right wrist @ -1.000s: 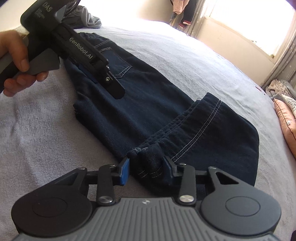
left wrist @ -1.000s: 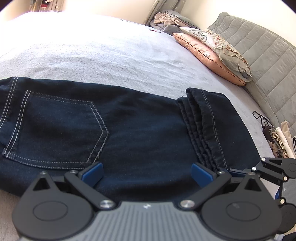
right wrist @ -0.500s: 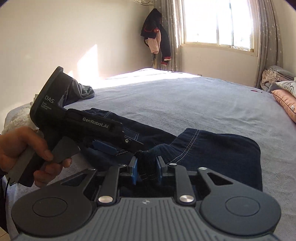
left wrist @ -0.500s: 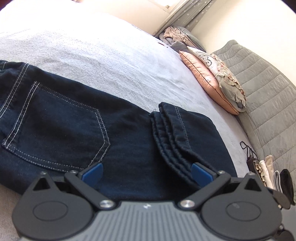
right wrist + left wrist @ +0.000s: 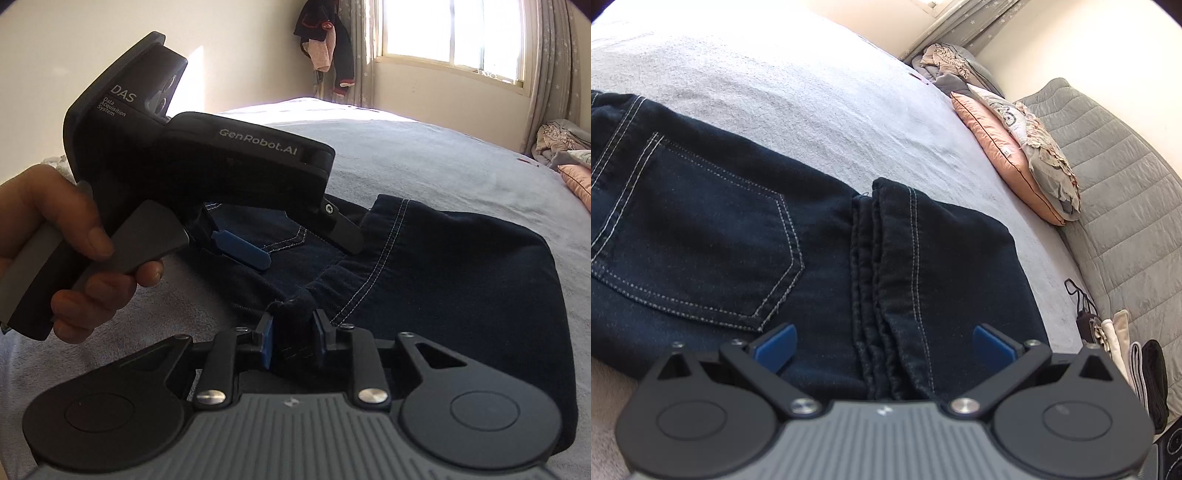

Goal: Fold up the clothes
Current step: 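Fold the gripped hem over toward the back pocket with the right gripper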

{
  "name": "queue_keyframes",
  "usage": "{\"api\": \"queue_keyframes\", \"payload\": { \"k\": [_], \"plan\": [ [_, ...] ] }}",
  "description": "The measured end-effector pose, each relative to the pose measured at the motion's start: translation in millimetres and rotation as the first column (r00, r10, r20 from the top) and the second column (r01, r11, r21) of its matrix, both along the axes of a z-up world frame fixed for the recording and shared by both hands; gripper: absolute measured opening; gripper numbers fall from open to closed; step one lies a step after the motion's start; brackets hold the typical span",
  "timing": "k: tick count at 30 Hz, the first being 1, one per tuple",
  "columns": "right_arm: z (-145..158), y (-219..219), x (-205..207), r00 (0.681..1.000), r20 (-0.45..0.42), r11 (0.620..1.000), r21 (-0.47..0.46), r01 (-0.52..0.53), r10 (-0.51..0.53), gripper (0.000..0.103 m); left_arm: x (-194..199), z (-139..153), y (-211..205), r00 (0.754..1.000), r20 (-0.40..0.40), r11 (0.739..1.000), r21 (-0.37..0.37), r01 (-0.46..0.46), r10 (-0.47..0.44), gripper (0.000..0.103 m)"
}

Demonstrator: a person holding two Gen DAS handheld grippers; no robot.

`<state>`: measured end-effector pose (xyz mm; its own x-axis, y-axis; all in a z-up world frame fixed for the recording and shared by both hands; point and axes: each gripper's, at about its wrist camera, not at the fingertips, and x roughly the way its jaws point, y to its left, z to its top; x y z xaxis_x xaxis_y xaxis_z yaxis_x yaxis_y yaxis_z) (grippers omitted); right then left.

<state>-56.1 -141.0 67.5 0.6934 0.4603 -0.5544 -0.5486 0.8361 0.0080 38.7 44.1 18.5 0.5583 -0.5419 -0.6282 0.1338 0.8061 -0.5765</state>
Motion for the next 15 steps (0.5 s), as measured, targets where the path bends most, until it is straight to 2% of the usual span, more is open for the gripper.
{"api": "queue_keyframes", "payload": {
  "k": [6, 12, 15],
  "plan": [
    [10.1, -5.5, -1.4, 1.000, 0.030, 0.997, 0.075, 0.007, -0.009, 0.025, -0.6, 0.0, -2.9, 1.000, 0.012, 1.000, 0.008, 0.005, -0.005, 0.102],
    [2.1, 5.7, -0.7, 0.999, 0.039, 0.999, 0.039, 0.001, -0.003, 0.025, 0.2, 0.3, -5.5, 1.000, 0.016, 1.000, 0.014, 0.007, -0.007, 0.102],
    [-2.5, 8.9, 4.0, 1.000, 0.015, 1.000, 0.017, 0.006, -0.006, 0.025, 0.1, 0.8, -6.5, 1.000, 0.021, 1.000, 0.016, 0.010, -0.011, 0.102]
  ]
}}
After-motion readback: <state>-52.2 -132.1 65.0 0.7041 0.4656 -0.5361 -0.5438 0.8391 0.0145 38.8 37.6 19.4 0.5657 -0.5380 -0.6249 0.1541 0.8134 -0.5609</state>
